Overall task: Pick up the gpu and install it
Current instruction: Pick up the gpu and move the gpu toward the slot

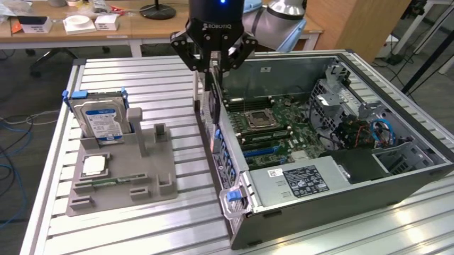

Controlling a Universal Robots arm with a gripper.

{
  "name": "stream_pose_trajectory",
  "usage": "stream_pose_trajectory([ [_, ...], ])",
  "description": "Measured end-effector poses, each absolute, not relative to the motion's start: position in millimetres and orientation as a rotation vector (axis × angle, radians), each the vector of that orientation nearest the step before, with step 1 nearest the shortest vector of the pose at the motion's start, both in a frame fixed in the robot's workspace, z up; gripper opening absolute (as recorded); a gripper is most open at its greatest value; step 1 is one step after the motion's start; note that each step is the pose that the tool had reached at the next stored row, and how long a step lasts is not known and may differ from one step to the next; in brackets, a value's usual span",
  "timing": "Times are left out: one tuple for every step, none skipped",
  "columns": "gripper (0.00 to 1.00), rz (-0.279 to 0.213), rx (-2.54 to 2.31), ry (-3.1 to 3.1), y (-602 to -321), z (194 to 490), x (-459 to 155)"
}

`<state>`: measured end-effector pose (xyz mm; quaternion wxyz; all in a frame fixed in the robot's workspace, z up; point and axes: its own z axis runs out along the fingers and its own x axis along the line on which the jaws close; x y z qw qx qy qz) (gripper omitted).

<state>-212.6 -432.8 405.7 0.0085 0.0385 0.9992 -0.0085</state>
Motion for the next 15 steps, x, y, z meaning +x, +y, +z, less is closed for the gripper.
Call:
stream_pose_trajectory([
  [0.26, -0.027, 0.12, 3.122, -432.8, 405.8, -210.3],
  [0.26, -0.026, 0.12, 3.123, -432.8, 405.8, -207.9],
  [0.26, -0.026, 0.12, 3.123, -432.8, 405.7, -205.7],
  [0.26, -0.026, 0.12, 3.123, -432.8, 405.7, -203.7],
  [0.26, -0.026, 0.12, 3.123, -432.8, 405.7, -201.8],
  [0.26, -0.027, 0.12, 3.123, -432.8, 405.8, -199.9],
  [0.26, -0.026, 0.12, 3.123, -432.8, 405.7, -198.0],
  [0.26, -0.027, 0.12, 3.124, -432.8, 405.7, -196.2],
  [0.26, -0.027, 0.12, 3.124, -432.8, 405.8, -194.4],
  [0.26, -0.027, 0.12, 3.124, -432.8, 405.8, -192.9],
  [0.26, -0.027, 0.12, 3.124, -432.8, 405.8, -191.5],
  [0.26, -0.027, 0.12, 3.124, -432.8, 405.8, -189.9],
  [0.26, -0.027, 0.12, 3.124, -432.8, 405.8, -188.3],
  [0.26, -0.027, 0.12, 3.124, -432.8, 405.8, -186.5],
  [0.26, -0.027, 0.12, 3.124, -432.8, 405.8, -184.5],
])
